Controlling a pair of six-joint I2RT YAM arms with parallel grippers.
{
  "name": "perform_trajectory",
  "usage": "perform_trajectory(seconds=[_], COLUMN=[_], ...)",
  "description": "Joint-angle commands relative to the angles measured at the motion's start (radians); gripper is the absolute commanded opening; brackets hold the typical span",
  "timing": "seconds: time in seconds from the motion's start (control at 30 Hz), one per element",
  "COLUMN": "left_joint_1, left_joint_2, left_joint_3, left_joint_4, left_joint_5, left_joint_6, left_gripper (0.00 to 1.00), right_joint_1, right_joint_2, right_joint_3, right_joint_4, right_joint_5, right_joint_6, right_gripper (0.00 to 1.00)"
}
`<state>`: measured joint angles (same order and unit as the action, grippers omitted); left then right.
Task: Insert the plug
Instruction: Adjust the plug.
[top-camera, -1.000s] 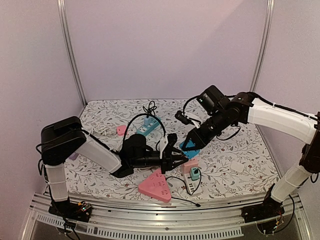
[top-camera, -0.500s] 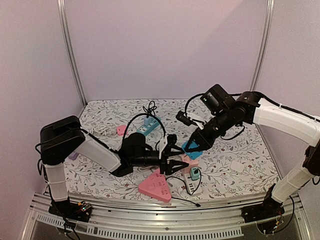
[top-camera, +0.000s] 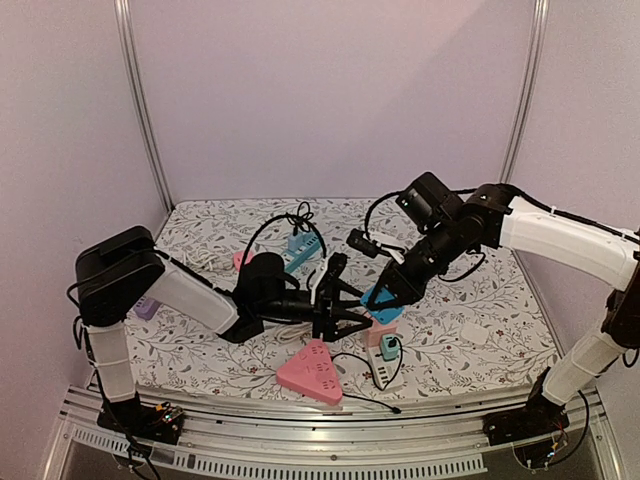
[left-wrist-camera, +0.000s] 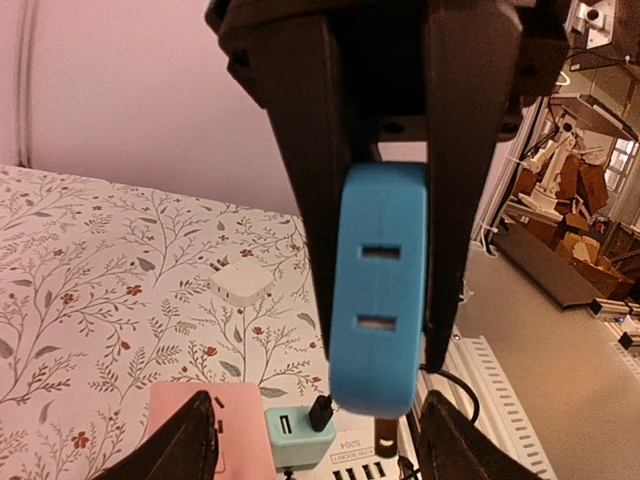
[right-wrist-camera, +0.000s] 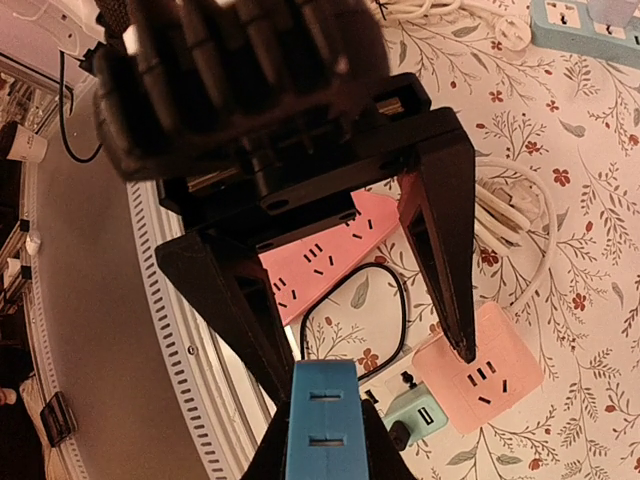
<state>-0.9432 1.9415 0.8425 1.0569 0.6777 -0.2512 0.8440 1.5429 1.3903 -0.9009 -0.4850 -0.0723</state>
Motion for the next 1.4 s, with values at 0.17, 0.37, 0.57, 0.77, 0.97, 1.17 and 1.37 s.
perform_trajectory(seconds=[0.17,0.37,0.57,0.77,0.97,1.17,1.37], left_joint_1=[0.018,0.014,0.011,0.011,0.011,0.01,0.009], left_joint_2=[-0.018,-0.013,-0.012,-0.012,-0.015,-0.021,-0.022], left_joint_3=[0.035,0.04,0.04,0.034,0.026,0.016,0.015], left_joint_4=[0.02,0.041,0.04,0.038,0.042,0.038,0.041], left_joint_5=[0.129,0.124,0.116,0.11,0.1,0.094,0.091], left_joint_6=[-0.066,-0.064,-0.05,-0.05,-0.048,-0.034,-0.031], left_gripper=[0.62,0.43,0.14,0.0,0.02,0.0,0.0], right_joint_1=[-0.003,-0.003,-0.003,-0.004,-0.007,-0.014,-0.019], right_joint_2=[0.03,0.023,0.022,0.015,0.01,-0.003,-0.01], right_joint_3=[0.043,0.039,0.038,0.035,0.033,0.026,0.022], right_joint_4=[-0.004,0.001,0.004,0.005,0.006,0.003,0.003], right_joint_5=[-0.029,-0.017,-0.019,-0.016,-0.012,-0.012,-0.017], right_joint_6=[-0.036,-0.032,-0.029,-0.018,-0.017,-0.018,-0.012], right_gripper=[0.0,0.0,0.0,0.0,0.0,0.0,0.0])
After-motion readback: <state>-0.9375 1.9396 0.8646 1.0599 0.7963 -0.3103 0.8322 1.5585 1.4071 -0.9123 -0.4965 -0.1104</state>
